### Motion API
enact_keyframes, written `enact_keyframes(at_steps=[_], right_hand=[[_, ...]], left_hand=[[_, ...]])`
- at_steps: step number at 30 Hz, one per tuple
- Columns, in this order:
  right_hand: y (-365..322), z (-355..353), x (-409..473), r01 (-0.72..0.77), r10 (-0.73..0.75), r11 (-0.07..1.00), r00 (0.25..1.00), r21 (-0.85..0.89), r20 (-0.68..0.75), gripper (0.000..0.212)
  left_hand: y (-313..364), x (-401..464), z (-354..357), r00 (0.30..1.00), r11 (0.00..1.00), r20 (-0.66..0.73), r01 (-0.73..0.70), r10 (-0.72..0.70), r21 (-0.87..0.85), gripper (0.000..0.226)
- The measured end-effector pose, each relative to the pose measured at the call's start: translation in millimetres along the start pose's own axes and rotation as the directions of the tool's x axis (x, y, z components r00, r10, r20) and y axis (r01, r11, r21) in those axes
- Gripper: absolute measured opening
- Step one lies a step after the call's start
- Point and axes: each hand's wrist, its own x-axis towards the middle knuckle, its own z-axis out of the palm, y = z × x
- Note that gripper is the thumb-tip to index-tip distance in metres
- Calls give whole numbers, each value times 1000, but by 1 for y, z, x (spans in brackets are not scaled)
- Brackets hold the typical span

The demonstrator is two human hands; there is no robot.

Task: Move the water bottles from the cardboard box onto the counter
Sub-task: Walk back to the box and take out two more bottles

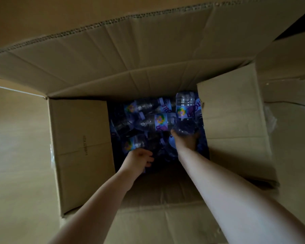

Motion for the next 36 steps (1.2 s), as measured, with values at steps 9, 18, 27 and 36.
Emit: enact_keyframes(at_steps=[9, 18, 27, 36], right_hand=[[-7, -44, -104, 367, -369, 914, 929, 172, -20, 59], [-13, -113, -193, 477, -583, 764, 799, 435, 147, 80], [-3, -136, -206, 368, -435, 898, 669, 241, 602, 62], [-37, -104, -179, 346, -260, 935, 525, 76, 810, 48]], left_hand=[[15, -46, 0, 956, 732, 190, 295, -225, -614, 48], [52, -90, -19, 827, 489, 559, 469, 49, -736, 84], [51, -99, -33, 982, 819, 111, -65, 155, -569, 55], [42, -111, -24, 962, 865, 35, -226, 270, -447, 59]])
